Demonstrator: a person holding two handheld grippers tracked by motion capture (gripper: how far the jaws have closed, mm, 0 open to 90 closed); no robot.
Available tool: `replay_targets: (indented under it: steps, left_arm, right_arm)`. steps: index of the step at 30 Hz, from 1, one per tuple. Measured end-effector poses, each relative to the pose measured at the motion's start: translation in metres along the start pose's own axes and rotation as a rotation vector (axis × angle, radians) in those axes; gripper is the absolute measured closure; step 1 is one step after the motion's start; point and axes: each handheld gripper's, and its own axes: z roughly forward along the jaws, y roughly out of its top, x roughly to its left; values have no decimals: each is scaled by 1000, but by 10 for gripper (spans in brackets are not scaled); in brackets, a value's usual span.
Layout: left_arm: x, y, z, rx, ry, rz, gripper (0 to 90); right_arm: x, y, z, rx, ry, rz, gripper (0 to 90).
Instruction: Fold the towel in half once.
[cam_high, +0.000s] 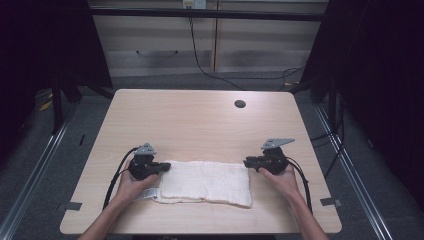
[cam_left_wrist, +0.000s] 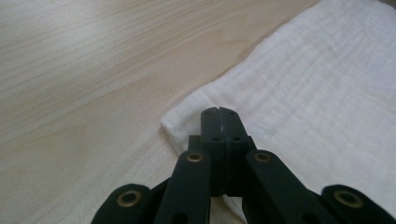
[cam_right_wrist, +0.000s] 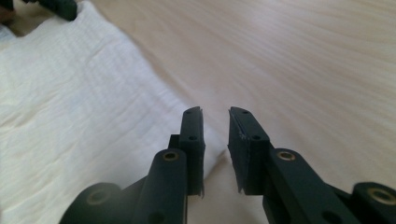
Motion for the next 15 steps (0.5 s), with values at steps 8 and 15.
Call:
replay_targets:
  steps: [8,15]
  left_arm:
    - [1,0,0,-6,-2,-3,899]
    - [0,0,0,-2,-9,-6,878]
  right_arm:
    - [-5,0,18,41,35,-7,669]
    - [-3,-4,23,60,49,-25,708]
